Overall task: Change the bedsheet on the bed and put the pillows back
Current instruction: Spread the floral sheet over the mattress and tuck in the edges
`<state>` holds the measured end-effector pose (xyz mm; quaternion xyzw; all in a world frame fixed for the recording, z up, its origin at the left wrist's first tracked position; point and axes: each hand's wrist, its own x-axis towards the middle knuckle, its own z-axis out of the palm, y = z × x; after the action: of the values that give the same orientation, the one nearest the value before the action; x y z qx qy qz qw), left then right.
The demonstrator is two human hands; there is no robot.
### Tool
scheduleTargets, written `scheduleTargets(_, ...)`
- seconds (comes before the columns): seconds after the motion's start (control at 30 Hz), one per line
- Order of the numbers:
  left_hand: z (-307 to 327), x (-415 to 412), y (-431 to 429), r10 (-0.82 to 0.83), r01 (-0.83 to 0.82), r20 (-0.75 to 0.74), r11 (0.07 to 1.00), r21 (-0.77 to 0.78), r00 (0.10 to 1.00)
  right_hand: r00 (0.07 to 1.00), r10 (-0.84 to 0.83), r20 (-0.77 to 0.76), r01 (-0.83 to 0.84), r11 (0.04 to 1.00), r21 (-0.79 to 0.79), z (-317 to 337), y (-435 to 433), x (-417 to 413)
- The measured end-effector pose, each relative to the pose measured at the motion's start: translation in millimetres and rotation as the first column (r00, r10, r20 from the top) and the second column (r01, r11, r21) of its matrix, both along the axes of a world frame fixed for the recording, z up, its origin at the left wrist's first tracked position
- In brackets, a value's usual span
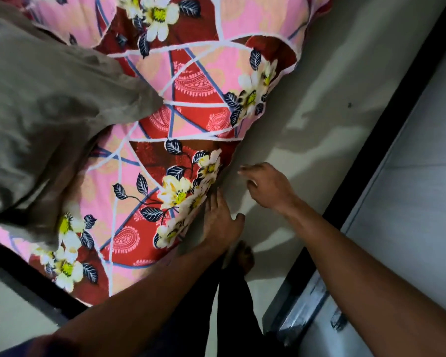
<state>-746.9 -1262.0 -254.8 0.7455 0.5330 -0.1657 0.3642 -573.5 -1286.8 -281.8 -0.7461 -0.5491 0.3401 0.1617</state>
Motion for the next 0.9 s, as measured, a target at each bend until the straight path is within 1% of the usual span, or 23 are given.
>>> scheduleTargets(0.03,2,12,6,-0.054,0.054,0.038,0.999,0.000,0.998,1.000,-0.021,0.015,0.020,1.000,0.010,-2,1,13)
scheduleTargets(0.1,1,37,19,-0.170,0.168,0.145,0.985,0.024,0.975,0.999,0.004,0.047,-0.005,1.000,0.013,-7,12,34)
scheduleTargets(0.17,-5,62,31,-0.204,0.194,0.192,0.978,0.072,0.960,0.993,0.070,0.096,-0.072,0.997,0.015,-13,30,48)
scheduleTargets(0.23,-14,74,42,-0.187,0.170,0.165,0.979,0.115,0.968,0.986,0.095,0.139,-0.102,0.994,0.046,-20,46,52)
scheduleTargets(0.27,-17,80,50,-0.193,0.171,0.153,0.975,0.142,0.969,0.984,0.089,0.154,-0.096,0.995,0.036,-25,52,55)
scheduleTargets(0.33,-19,85,59,-0.221,0.192,0.144,0.962,0.193,0.965,0.979,0.117,0.167,-0.114,0.993,-0.026,-30,58,56)
scheduleTargets(0.43,-24,93,64,-0.263,0.242,0.082,0.948,0.204,0.961,0.969,0.195,0.152,-0.175,0.975,-0.135,-35,61,60)
scheduleTargets(0.47,-27,97,61,-0.259,0.245,0.057,0.951,0.190,0.964,0.966,0.212,0.148,-0.191,0.970,-0.148,-35,63,61)
scheduleTargets(0.53,-32,108,59,-0.129,0.122,0.060,0.985,0.120,0.990,0.966,0.229,0.124,-0.208,0.964,-0.166,-30,74,71)
scheduleTargets(0.57,-30,114,59,-0.087,0.084,0.031,0.993,0.078,0.996,0.967,0.230,0.105,-0.210,0.962,-0.173,-25,79,75)
scheduleTargets(0.6,-28,123,60,-0.067,0.066,0.010,0.995,0.075,0.998,0.970,0.225,0.091,-0.208,0.965,-0.160,-18,84,80)
scheduleTargets(0.63,-28,130,61,-0.036,0.035,0.008,0.997,0.075,0.999,0.978,0.200,0.065,-0.192,0.975,-0.110,-10,87,86)
scheduleTargets(0.67,-24,139,64,-0.005,0.004,0.013,0.999,0.043,1.000,0.987,0.153,0.038,-0.152,0.988,-0.035,-2,89,92)
scheduleTargets(0.73,-14,156,70,0.079,-0.079,0.035,0.997,-0.001,0.996,0.999,0.022,0.028,-0.024,0.997,0.067,7,85,111)
scheduleTargets(0.77,-7,165,75,0.142,-0.142,0.023,0.990,-0.020,0.990,0.997,-0.054,0.047,0.050,0.996,0.079,7,81,126)
scheduleTargets(0.8,-3,174,79,0.221,-0.222,-0.023,0.968,-0.116,0.975,0.989,-0.130,0.075,0.124,0.989,0.087,4,77,142)
scheduleTargets(0.83,2,183,83,0.261,-0.266,-0.052,0.945,-0.189,0.964,0.975,-0.199,0.098,0.190,0.977,0.094,2,73,159)
scheduleTargets(0.87,5,191,86,0.255,-0.258,-0.046,0.938,-0.231,0.966,0.963,-0.243,0.114,0.231,0.967,0.109,1,72,178)
scheduleTargets(0.9,9,200,89,0.216,-0.213,-0.018,0.939,-0.269,0.976,0.960,-0.250,0.124,0.234,0.964,0.125,1,74,195)
